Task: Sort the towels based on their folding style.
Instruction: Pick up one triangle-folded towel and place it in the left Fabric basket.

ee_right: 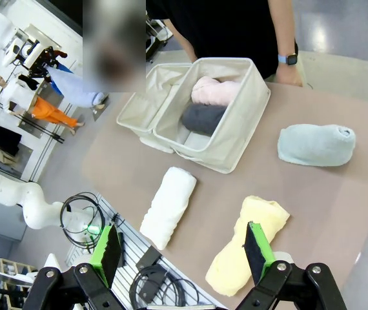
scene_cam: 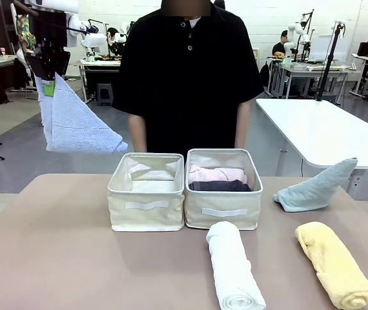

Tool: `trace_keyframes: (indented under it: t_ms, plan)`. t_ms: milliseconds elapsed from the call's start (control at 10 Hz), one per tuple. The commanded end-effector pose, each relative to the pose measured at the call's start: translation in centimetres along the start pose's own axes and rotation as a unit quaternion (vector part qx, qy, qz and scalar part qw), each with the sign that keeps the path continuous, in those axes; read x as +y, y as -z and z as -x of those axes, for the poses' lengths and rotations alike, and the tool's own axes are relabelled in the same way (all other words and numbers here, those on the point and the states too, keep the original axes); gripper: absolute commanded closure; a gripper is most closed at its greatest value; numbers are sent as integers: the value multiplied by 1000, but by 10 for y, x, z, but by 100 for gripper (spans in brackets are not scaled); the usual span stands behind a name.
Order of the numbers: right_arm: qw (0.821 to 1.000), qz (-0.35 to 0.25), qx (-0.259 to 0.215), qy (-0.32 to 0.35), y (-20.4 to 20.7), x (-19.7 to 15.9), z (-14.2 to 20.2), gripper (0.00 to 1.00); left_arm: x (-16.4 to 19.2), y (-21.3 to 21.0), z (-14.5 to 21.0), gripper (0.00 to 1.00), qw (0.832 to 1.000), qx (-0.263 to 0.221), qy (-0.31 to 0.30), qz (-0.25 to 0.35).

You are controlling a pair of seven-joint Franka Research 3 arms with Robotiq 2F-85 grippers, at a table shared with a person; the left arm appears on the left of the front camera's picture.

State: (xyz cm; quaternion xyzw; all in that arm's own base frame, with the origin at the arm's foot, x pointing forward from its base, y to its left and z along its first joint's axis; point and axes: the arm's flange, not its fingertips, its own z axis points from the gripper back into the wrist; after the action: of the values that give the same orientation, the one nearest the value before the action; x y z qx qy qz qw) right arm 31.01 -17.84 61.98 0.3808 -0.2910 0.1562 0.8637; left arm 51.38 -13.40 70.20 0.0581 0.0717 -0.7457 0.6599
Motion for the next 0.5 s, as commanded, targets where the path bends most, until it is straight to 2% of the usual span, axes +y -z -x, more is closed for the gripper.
trace_keyframes:
  t_ms: [0, 200, 400]
  plan:
    - [1000, -10, -6, -8, -1, -1, -1, 0, 16, 0, -12, 84, 998, 8, 67, -10]
    - [1000, -10, -6, -8, -1, -1, -1, 0, 43, -2, -45, 84, 989, 23, 145, -16]
    - [1000, -10, -6, -8, -1, -1, -1, 0, 68, -1, -74, 84, 987, 32, 158, -19]
